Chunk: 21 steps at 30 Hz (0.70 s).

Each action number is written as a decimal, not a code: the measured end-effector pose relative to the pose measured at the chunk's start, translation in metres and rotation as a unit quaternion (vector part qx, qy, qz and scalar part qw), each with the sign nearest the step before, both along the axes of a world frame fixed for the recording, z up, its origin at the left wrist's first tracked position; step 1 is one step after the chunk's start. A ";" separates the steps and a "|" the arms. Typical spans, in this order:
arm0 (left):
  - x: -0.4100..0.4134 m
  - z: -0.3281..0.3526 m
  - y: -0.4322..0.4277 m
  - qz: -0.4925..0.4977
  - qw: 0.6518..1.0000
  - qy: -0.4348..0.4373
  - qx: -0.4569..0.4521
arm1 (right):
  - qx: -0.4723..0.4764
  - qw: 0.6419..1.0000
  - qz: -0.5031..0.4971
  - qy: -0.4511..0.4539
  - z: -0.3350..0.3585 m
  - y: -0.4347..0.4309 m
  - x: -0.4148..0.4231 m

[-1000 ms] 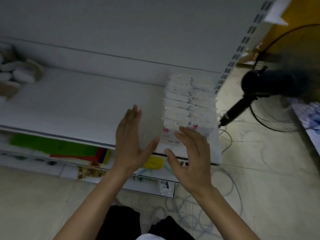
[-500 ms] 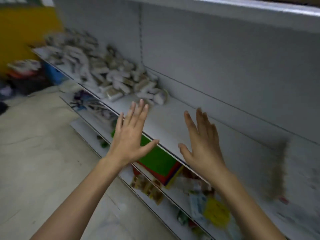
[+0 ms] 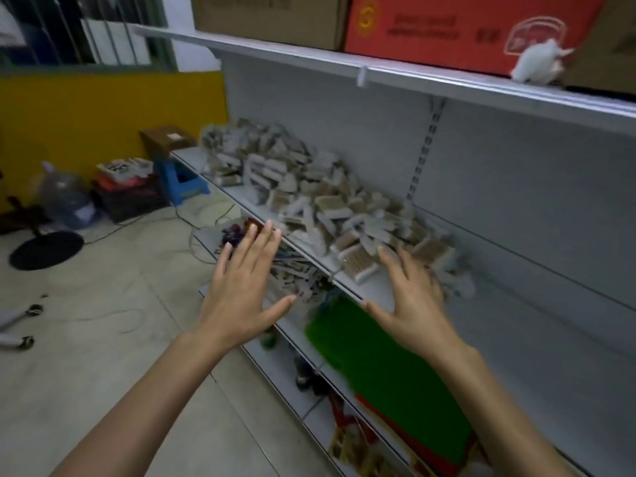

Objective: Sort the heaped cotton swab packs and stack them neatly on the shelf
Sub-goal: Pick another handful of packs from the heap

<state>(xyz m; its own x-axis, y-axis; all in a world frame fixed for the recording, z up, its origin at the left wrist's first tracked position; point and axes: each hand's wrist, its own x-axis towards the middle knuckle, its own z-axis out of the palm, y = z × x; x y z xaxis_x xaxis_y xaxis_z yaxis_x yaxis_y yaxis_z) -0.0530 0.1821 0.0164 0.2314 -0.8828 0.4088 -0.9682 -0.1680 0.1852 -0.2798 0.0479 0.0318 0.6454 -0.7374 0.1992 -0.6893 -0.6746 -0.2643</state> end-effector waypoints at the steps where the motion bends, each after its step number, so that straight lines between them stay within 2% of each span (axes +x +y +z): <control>1: 0.015 0.001 -0.003 0.004 1.000 0.002 -0.002 | 0.000 1.000 0.004 0.000 0.000 -0.003 0.016; 6: 0.090 0.004 -0.032 0.026 0.999 0.025 -0.022 | -0.014 0.999 0.028 -0.008 0.003 -0.034 0.104; 10: 0.157 0.003 -0.069 0.032 0.999 0.035 -0.023 | -0.043 0.996 0.064 -0.049 0.000 -0.078 0.186; 16: 0.252 -0.003 -0.115 0.086 0.990 0.104 -0.042 | -0.017 0.988 0.114 -0.106 0.011 -0.144 0.320; 21: 0.312 -0.010 -0.151 0.101 0.982 0.151 -0.049 | -0.027 0.985 0.136 -0.100 0.010 -0.177 0.387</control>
<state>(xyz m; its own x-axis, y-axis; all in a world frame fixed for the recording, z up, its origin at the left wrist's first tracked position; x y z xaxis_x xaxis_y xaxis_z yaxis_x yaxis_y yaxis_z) 0.2589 0.0306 0.0062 0.5213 -0.7659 0.3762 -0.8156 -0.3176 0.4836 0.1071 -0.1295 0.0422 0.7618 -0.5273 0.3763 -0.4191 -0.8441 -0.3343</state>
